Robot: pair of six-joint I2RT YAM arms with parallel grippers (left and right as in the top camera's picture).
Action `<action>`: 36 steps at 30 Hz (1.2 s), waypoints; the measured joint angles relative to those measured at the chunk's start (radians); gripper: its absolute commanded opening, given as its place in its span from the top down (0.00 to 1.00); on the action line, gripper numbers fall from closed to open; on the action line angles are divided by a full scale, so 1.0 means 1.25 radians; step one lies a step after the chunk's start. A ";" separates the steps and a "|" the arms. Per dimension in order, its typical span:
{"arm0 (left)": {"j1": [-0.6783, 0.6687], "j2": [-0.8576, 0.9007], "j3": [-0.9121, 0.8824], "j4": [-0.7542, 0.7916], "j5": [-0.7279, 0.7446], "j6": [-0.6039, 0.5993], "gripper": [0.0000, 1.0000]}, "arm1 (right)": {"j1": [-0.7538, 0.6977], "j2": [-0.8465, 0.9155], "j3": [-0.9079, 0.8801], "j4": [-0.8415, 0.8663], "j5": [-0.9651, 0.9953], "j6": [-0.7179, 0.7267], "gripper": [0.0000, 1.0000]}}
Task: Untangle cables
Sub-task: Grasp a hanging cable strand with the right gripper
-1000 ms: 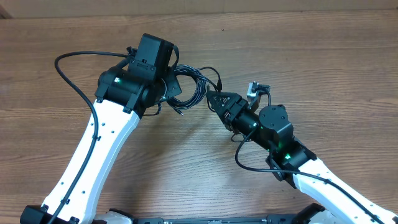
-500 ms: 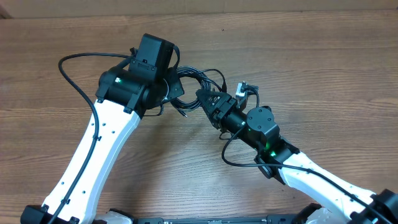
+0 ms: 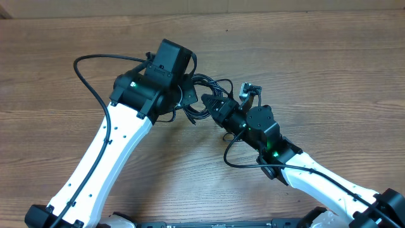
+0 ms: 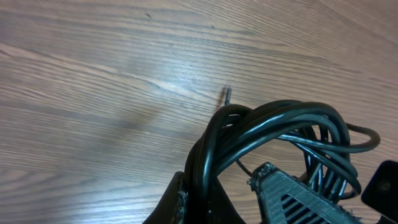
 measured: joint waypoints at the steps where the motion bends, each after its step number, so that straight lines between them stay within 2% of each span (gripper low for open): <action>1: 0.007 0.001 0.000 0.005 0.018 -0.009 0.96 | 0.000 0.000 0.002 -0.005 0.003 -0.026 0.96; 9: 0.100 0.007 -0.009 0.060 0.270 -0.056 0.96 | -0.007 -0.003 0.027 -0.089 0.050 -0.179 0.92; 17: 0.172 0.007 -0.012 0.071 0.473 -0.056 0.96 | -0.006 -0.011 0.036 -0.118 0.056 -0.212 0.87; 25: 0.180 0.007 -0.016 0.109 0.496 -0.084 0.96 | -0.006 -0.010 0.036 -0.140 -0.009 -0.228 0.83; 36: 0.180 0.009 -0.025 0.172 0.464 -0.212 0.96 | -0.007 -0.014 0.051 -0.244 -0.062 -0.233 0.81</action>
